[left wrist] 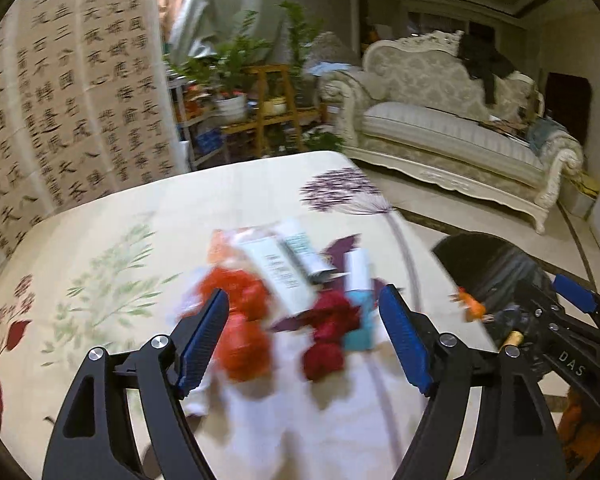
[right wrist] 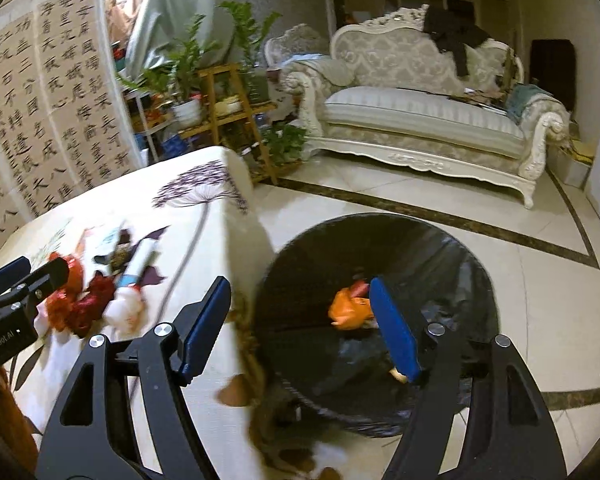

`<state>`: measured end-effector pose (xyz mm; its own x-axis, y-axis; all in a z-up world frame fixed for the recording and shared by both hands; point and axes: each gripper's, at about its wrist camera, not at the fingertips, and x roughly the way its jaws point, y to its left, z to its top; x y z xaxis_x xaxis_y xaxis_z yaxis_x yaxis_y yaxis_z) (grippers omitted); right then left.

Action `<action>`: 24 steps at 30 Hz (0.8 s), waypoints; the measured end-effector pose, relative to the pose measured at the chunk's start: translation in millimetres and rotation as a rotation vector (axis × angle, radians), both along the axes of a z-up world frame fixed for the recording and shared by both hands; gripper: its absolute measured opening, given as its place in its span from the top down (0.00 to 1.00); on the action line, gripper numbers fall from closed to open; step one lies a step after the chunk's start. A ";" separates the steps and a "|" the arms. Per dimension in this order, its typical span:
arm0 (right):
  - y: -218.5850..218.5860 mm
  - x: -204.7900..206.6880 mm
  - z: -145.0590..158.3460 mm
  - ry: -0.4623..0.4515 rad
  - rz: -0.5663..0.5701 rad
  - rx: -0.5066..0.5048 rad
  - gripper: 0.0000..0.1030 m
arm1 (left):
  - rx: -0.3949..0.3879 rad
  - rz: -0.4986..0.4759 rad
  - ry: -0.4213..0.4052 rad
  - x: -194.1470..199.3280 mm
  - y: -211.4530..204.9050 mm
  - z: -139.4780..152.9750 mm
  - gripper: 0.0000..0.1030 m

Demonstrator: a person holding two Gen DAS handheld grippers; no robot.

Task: Collect trash
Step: 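Move the left gripper to the white tissue and grasp it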

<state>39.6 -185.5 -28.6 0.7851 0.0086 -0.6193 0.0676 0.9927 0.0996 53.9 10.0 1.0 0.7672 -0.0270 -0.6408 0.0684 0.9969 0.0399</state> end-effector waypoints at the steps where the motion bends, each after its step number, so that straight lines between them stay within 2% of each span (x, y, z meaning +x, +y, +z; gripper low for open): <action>1: 6.9 0.6 0.6 0.001 0.014 -0.001 0.32 | 0.003 0.014 0.000 -1.1 6.3 -0.3 0.27; 7: 36.1 1.5 3.9 0.003 0.078 -0.005 0.32 | 0.002 0.102 0.014 -9.3 48.5 -6.1 0.25; 12: 52.8 0.6 1.6 0.013 0.113 -0.011 0.32 | -0.011 0.157 0.057 -10.5 74.1 -20.8 0.25; 21: 67.5 4.3 -2.1 0.034 0.139 -0.019 0.32 | -0.044 0.138 0.102 -1.3 80.7 -34.8 0.25; 23: 68.9 5.1 -1.4 0.036 0.145 -0.021 0.32 | -0.056 0.131 0.109 -1.0 82.4 -36.7 0.30; 24: 70.0 5.3 -1.5 0.037 0.147 -0.021 0.32 | -0.064 0.125 0.114 -0.8 83.2 -37.5 0.37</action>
<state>44.9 -115.5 -30.1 0.7532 0.1082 -0.6488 -0.0752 0.9941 0.0785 53.1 93.2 -36.6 0.6895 0.0202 -0.7240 -0.0554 0.9982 -0.0248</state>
